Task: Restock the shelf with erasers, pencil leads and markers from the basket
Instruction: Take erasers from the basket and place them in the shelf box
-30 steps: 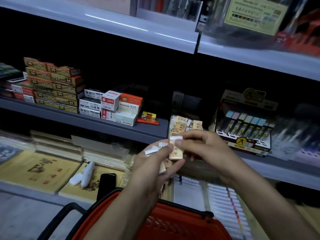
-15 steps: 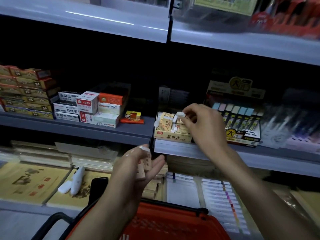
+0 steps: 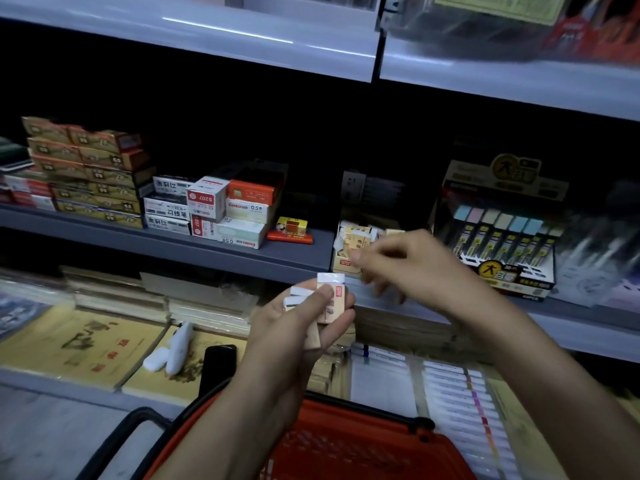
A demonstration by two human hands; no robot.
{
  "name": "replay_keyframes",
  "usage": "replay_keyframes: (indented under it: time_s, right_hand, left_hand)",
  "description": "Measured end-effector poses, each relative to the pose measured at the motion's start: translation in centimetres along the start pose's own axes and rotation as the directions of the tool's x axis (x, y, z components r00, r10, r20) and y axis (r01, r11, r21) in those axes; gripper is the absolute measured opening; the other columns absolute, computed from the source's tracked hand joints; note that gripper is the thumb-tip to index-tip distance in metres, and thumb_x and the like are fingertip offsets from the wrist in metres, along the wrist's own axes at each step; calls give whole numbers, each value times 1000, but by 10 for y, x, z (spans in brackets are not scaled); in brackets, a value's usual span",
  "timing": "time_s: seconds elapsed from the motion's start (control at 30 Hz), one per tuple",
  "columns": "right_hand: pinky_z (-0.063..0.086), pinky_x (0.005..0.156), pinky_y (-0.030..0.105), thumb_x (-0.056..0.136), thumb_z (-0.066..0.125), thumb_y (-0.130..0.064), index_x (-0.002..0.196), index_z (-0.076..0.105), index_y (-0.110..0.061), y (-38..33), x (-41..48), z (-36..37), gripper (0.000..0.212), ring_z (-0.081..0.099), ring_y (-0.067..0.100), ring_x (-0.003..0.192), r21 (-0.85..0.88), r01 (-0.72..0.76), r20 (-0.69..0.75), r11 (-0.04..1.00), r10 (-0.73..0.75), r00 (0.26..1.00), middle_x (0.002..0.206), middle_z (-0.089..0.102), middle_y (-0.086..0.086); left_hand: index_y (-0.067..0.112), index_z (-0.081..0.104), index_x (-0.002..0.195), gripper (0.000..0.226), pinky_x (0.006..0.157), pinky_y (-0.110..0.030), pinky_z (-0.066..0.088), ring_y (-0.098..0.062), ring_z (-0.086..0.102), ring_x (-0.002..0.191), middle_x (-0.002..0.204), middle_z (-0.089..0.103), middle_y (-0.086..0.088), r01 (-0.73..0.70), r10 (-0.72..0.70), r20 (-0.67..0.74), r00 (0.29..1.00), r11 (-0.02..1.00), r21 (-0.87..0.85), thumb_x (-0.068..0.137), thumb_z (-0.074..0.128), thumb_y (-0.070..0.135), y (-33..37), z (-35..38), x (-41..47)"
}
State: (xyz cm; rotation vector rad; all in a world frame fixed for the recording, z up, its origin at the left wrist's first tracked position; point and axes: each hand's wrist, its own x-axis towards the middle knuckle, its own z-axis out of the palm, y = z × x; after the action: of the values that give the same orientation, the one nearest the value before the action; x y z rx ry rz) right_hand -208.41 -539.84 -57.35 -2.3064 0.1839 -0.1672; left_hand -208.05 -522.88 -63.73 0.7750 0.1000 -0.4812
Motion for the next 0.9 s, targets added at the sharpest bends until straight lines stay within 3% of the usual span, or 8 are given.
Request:
replay_keyframes:
  time_s: [0.07, 0.23, 0.33, 0.4, 0.5, 0.6, 0.8, 0.9]
  right_hand:
    - [54, 57, 28, 88, 79, -26, 95, 76, -10, -7, -8, 3, 18, 72, 15, 70, 139, -54, 165, 989, 31, 986, 84, 76, 6]
    - [55, 55, 23, 83, 81, -5, 101, 71, 2, 0, -14, 9, 21, 70, 15, 69, 221, -77, 135, 972, 48, 990, 85, 75, 12]
    - [60, 63, 34, 84, 80, -4, 99, 71, -2, 4, -9, 0, 18, 77, 23, 80, 257, -69, 45, 964, 60, 997, 87, 78, 13]
    - [61, 64, 38, 84, 81, -6, 95, 72, -7, 9, -4, -8, 14, 76, 22, 72, 247, -29, -121, 969, 60, 991, 80, 77, 9]
    - [60, 63, 30, 85, 81, -17, 88, 73, -22, 25, 4, -12, 10, 70, 10, 63, 60, 40, -420, 997, -11, 907, 75, 73, -2]
    - [57, 67, 17, 87, 79, -22, 91, 74, -27, 34, 17, -14, 8, 66, -1, 70, -120, 76, -548, 990, -130, 827, 77, 71, -12]
    - [59, 70, 35, 93, 73, -27, 102, 78, -16, 24, 78, -11, 16, 70, 18, 81, -482, 60, -524, 874, -343, 780, 89, 75, 1]
    - [55, 70, 36, 94, 67, -14, 99, 77, -13, 19, 104, 1, 12, 70, 30, 87, -678, -49, -397, 733, -310, 864, 90, 74, 9]
  left_hand:
    - [-3, 70, 113, 23, 70, -25, 63, -21, 79, 90, 98, 79, -17, -15, 15, 0, 1000, 1000, 14, 92, 69, 4, -1, 1, -1]
    - [5, 74, 105, 15, 58, -20, 58, -10, 77, 78, 92, 78, -10, 12, -8, -50, 999, 996, 83, 91, 72, 9, -2, 1, -4]
    - [7, 73, 106, 14, 60, -25, 61, -19, 79, 91, 99, 79, -12, 30, -20, -84, 996, 992, 123, 93, 71, 10, -4, -2, -5]
    - [9, 73, 105, 14, 60, -29, 62, -24, 79, 92, 98, 77, -12, 32, -18, -110, 994, 991, 129, 92, 73, 10, -3, -3, -5]
    - [15, 73, 103, 12, 49, -24, 55, -12, 73, 69, 84, 72, -5, 46, -25, -122, 992, 983, 176, 92, 75, 19, 3, -5, -3]
    - [16, 66, 94, 14, 38, -16, 35, -6, 48, 51, 77, 60, -2, 72, -56, -99, 993, 984, 163, 90, 76, 26, 8, -6, 1]
    - [12, 58, 96, 21, 34, -16, 26, -6, 39, 46, 74, 54, -1, 114, -105, -80, 991, 988, 107, 90, 76, 23, 15, -6, 3]
    - [12, 59, 98, 21, 35, -16, 25, -7, 40, 47, 75, 54, -2, 116, -110, -77, 991, 990, 79, 90, 76, 22, 19, -6, 3]
